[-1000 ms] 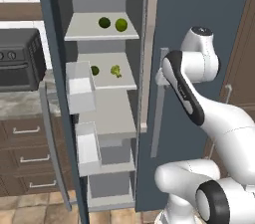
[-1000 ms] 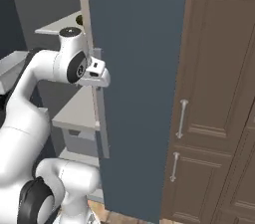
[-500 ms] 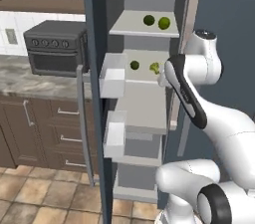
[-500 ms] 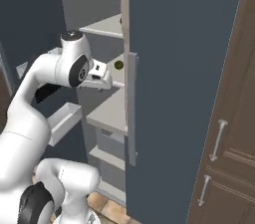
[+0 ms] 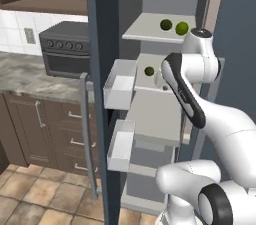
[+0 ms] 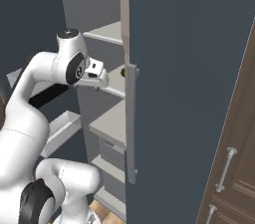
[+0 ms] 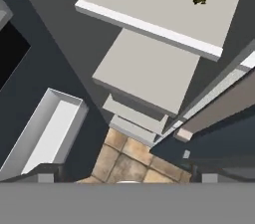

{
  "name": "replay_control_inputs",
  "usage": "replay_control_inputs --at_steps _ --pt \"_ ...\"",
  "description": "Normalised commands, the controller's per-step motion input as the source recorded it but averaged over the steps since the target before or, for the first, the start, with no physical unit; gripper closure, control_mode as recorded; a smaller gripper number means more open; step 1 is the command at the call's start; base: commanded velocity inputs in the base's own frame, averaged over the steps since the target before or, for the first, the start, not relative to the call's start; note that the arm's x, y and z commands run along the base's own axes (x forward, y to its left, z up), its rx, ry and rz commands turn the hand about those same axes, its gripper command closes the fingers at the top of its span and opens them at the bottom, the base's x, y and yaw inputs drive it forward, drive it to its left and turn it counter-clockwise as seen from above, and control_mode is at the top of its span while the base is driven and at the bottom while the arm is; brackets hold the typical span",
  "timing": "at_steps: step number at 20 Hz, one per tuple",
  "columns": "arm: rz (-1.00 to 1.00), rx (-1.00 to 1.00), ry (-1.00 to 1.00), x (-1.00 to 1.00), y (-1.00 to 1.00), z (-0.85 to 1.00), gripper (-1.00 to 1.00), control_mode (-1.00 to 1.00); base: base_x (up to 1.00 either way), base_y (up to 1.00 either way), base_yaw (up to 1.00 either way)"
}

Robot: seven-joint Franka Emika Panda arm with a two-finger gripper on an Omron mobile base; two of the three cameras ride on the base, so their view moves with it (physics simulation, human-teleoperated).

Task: Take the limes from the highest rack and move them to the second highest rack where the broccoli and lime are located, to maximize freezer space. Close the freezer door after rearranging.

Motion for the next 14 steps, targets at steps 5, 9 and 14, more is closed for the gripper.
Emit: replay_control_inputs --at_steps 5,9,14 --pt "0.0 0.0 0.0 0.0 0.0 0.0 -1.0 1.0 0.48 0.0 0.16" --pt "0.0 0.0 0.0 0.0 0.0 0.0 -1.0 1.0 0.4 0.11 0.08" --pt "0.0 0.07 0.0 0.49 0.42 -0.06 -1.0 -1.0 0.0 0.0 0.0"
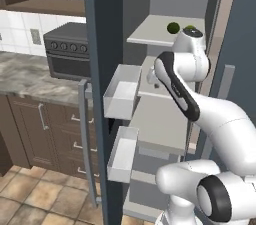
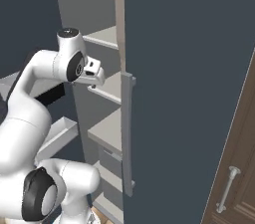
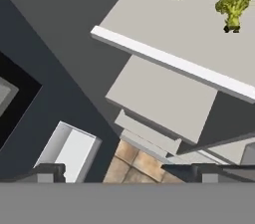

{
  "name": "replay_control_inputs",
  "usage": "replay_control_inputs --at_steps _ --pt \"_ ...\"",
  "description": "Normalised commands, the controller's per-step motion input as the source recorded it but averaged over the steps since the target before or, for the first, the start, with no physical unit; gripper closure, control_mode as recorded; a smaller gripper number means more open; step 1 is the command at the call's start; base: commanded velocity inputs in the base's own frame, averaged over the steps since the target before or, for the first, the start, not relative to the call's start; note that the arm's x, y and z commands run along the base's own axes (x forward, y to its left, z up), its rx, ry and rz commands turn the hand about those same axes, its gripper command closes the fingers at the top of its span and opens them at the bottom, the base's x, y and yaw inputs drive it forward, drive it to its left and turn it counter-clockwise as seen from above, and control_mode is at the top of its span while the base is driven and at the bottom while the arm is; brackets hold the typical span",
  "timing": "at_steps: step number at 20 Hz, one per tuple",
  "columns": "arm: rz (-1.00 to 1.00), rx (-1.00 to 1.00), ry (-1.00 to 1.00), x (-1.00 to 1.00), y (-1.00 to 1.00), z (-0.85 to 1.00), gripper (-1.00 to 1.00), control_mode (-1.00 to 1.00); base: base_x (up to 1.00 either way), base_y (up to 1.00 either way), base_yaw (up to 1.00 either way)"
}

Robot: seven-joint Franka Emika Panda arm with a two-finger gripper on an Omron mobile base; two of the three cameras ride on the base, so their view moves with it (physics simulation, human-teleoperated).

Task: Take the limes from the highest rack and move them to the second highest rack where the broccoli and lime are located, to maximize freezer space. Close the freezer door after rearranging.

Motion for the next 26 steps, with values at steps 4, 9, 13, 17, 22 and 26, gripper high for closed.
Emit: replay_control_inputs --at_steps 4,9,13,17,22,26 --pt "0.04 0.01 0.0 0.05 0.4 -0.03 -1.0 -1.0 0.0 0.0 0.0" --pt "0.05 0.0 0.0 0.0 0.73 0.0 -1.0 -1.0 0.0 0.0 0.0" --pt "0.01 0.0 -0.03 0.0 0.62 0.0 -1.0 -1.0 0.0 0.0 0.0" --pt "0.0 0.0 -0.47 0.0 -0.13 0.33 -1.0 -1.0 0.0 0.0 0.0" --pt "0.0 0.0 -0.51 -0.01 -0.34 0.71 -1.0 -1.0 0.0 0.0 0.0" --pt "0.0 0.0 -0.35 -0.04 -0.31 0.79 -1.0 -1.0 0.0 0.0 0.0"
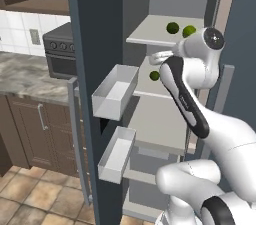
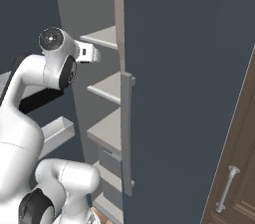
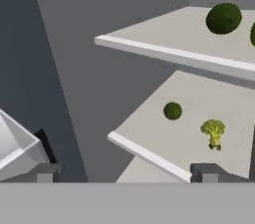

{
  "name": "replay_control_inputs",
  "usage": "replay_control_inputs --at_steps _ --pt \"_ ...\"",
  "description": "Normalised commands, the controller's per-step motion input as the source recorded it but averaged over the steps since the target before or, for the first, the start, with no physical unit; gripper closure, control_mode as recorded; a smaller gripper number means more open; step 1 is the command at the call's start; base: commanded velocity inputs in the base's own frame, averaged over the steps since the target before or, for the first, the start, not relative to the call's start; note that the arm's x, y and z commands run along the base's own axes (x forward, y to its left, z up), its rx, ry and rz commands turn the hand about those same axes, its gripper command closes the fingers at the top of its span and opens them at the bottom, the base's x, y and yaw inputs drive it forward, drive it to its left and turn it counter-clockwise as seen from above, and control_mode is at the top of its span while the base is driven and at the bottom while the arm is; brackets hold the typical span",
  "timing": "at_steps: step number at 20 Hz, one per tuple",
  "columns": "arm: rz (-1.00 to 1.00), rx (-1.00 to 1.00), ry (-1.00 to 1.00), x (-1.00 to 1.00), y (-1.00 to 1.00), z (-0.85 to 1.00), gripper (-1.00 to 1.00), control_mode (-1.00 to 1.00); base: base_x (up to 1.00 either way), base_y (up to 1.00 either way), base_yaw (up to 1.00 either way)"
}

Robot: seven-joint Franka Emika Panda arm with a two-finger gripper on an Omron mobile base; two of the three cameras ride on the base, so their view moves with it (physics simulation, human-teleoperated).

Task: Take the limes from the highest rack and move them to the second highest rack where the broccoli and lime are located, to maximize freezer space. Close the freezer door after rearranging.

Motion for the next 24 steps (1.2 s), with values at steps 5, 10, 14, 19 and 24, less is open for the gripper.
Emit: replay_control_inputs --at_steps 5,10,14,19,24 --pt "0.0 -0.15 -0.08 -0.08 -0.27 0.68 -1.0 -1.0 0.0 0.0 0.0" --pt "-0.04 -0.16 0.0 -0.05 -0.29 0.63 -1.0 -1.0 0.0 0.0 0.0" --pt "-0.09 -0.19 0.0 0.0 -0.28 0.42 -1.0 -1.0 0.0 0.0 0.0" --pt "-0.05 -0.26 0.12 0.17 -0.17 0.05 -1.0 -1.0 0.0 0.0 0.0" --pt "0.0 -0.24 0.05 0.34 -0.25 0.0 -1.0 -1.0 0.0 0.0 0.0"
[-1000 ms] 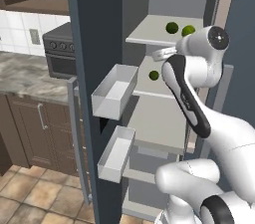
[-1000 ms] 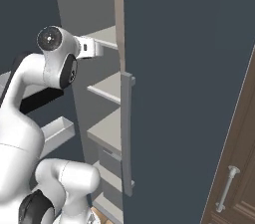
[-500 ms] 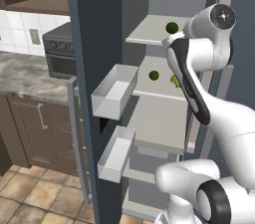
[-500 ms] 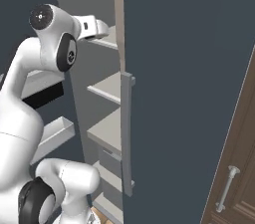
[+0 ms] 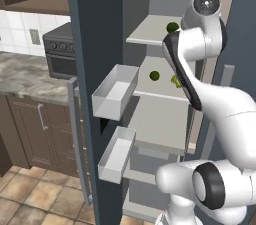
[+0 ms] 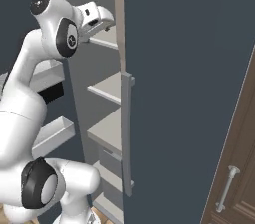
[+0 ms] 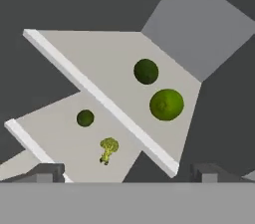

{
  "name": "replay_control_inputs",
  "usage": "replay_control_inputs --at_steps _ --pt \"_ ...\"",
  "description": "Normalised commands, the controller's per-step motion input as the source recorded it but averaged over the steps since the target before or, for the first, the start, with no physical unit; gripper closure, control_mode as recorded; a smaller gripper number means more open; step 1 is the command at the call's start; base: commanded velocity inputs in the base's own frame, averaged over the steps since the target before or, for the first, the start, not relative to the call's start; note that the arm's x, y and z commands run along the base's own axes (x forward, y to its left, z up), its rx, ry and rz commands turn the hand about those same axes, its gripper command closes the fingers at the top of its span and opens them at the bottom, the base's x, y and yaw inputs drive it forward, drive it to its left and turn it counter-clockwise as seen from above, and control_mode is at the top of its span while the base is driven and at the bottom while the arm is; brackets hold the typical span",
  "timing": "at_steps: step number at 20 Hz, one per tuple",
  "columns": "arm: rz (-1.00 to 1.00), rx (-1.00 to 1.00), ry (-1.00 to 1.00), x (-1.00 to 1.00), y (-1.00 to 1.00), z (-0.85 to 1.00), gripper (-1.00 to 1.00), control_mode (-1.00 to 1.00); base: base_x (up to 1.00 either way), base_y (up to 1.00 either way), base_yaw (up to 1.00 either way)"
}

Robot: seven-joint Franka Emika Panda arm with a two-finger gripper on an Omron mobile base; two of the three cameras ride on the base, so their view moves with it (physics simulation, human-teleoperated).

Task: Take the limes from the highest rack and move them to the second highest rack where the broccoli and lime are located, to maximize freezer space. Close the freezer door after rearranging.

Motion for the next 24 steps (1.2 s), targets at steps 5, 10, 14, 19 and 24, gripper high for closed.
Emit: replay_control_inputs --at_steps 5,10,14,19,24 --pt "0.0 -0.16 0.0 0.43 -0.29 -0.03 -1.0 -1.0 0.0 0.0 0.0" --pt "0.0 -0.03 0.03 0.58 -0.09 -0.08 -1.0 -1.0 0.0 0.0 0.0" --pt "0.0 0.0 0.14 0.58 -0.05 -0.04 -1.0 -1.0 0.0 0.0 0.0" --pt "0.0 0.0 0.19 0.51 -0.09 -0.05 -1.0 -1.0 0.0 0.0 0.0" --pt "0.0 0.0 0.05 0.51 -0.09 -0.03 -1.0 -1.0 0.0 0.0 0.0"
